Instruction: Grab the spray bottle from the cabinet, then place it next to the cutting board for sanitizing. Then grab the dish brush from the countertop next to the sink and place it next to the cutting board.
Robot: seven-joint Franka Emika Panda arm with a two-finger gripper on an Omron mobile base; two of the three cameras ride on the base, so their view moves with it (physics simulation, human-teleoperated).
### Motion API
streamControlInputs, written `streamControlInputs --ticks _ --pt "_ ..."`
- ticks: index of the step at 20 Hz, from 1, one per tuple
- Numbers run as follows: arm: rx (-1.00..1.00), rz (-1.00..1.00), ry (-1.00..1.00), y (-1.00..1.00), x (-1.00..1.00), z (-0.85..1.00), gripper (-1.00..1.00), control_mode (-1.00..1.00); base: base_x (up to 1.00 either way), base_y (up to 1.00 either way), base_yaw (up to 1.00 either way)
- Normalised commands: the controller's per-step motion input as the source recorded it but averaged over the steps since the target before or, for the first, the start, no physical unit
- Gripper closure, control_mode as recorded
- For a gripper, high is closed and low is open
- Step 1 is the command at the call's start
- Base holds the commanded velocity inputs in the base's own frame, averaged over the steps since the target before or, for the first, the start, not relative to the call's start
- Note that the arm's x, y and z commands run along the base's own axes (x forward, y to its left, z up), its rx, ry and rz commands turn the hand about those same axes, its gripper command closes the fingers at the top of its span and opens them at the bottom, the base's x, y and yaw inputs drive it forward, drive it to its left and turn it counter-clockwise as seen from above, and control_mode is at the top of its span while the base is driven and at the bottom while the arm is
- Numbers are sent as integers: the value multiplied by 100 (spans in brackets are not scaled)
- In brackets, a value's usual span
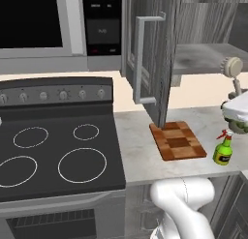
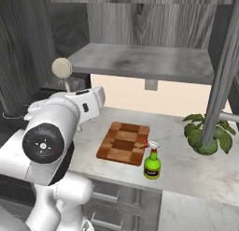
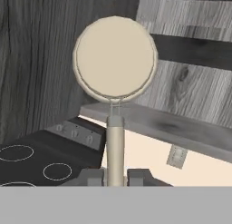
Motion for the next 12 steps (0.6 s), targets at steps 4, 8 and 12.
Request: streamControlInputs --ticks 4,8,12 --pt "-1 2 29 0 69 -56 100 -100 0 0 0" --pt "0 4 24 0 58 -72 100 -100 0 0 0" --pt "0 7 39 0 77 -88 100 -100 0 0 0"
